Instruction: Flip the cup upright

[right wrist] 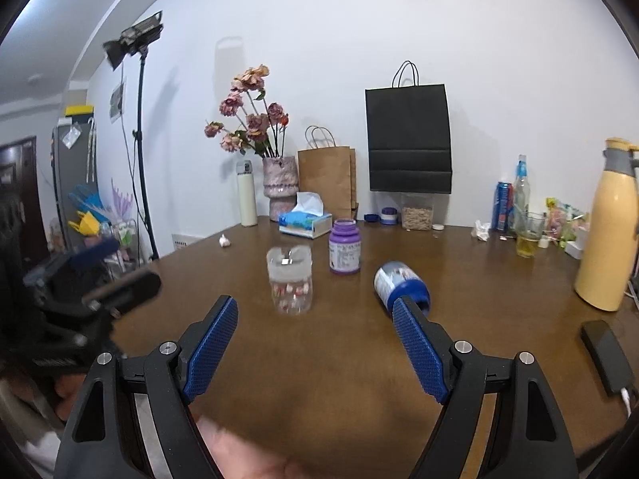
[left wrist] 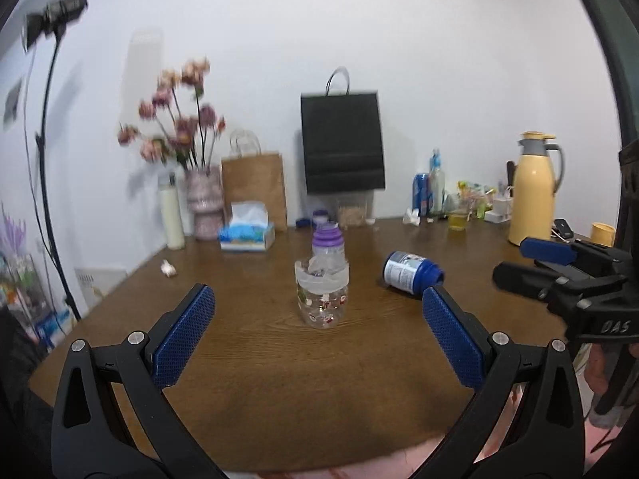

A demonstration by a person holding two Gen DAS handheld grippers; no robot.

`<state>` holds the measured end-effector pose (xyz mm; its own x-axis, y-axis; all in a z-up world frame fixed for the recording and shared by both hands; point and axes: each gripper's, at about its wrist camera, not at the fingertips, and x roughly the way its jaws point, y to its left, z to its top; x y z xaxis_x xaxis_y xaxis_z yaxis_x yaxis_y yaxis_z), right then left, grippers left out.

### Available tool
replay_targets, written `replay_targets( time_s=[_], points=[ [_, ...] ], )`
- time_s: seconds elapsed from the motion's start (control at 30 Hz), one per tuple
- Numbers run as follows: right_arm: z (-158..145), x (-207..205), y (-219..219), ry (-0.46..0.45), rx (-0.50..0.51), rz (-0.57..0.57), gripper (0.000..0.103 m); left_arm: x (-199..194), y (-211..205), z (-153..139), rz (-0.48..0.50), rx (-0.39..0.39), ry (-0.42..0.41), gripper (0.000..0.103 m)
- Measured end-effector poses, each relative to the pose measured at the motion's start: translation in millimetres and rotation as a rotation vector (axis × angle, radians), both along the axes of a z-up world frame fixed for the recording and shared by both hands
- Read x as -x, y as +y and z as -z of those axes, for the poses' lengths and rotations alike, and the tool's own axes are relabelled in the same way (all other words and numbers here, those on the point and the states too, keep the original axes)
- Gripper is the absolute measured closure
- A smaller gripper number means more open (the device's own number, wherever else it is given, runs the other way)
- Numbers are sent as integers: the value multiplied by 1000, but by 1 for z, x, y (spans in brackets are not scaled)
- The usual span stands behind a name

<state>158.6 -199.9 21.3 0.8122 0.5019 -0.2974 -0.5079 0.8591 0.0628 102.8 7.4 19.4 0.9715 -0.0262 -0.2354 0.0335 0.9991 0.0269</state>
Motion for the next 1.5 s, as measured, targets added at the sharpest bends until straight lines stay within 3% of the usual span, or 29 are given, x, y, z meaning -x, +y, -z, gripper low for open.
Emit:
replay_targets(
  time_s=[0.13, 0.37, 0.53, 0.67, 0.87, 1.03, 1.2, 1.4, 1.47, 1.5],
  points=[
    [-8, -59, 7, 68, 0, -27, 19, -55, 9, -10, 41, 67, 85, 0],
    [-16, -161, 24, 186, 40, -42, 19, -163, 11, -25, 121, 42, 173, 0],
    [-13, -220, 30, 272, 66, -64, 19, -235, 11, -21, 143, 16, 413, 0],
    [-6, -252, 31, 311, 97, -57, 19, -284, 5, -23, 205, -1, 517, 2],
    [7, -278, 31, 352, 97, -58, 19, -347, 1, -18, 225, -6, 620, 14],
    [16, -289, 31, 362, 116, -72, 19, -358, -1, -5, 249, 17, 665, 15],
    [31, -285, 23, 411, 164, -97, 19, -360, -18, 0, 245, -33, 690, 15],
    [65, -265, 12, 475, 258, -81, 19, -349, -44, 3, 344, -20, 726, 16],
    [72, -263, 10, 477, 269, -78, 34, -344, -61, 6, 410, -36, 750, 23],
    [73, -263, 8, 475, 264, -88, 34, -343, -67, 7, 440, -39, 758, 28]
  ],
)
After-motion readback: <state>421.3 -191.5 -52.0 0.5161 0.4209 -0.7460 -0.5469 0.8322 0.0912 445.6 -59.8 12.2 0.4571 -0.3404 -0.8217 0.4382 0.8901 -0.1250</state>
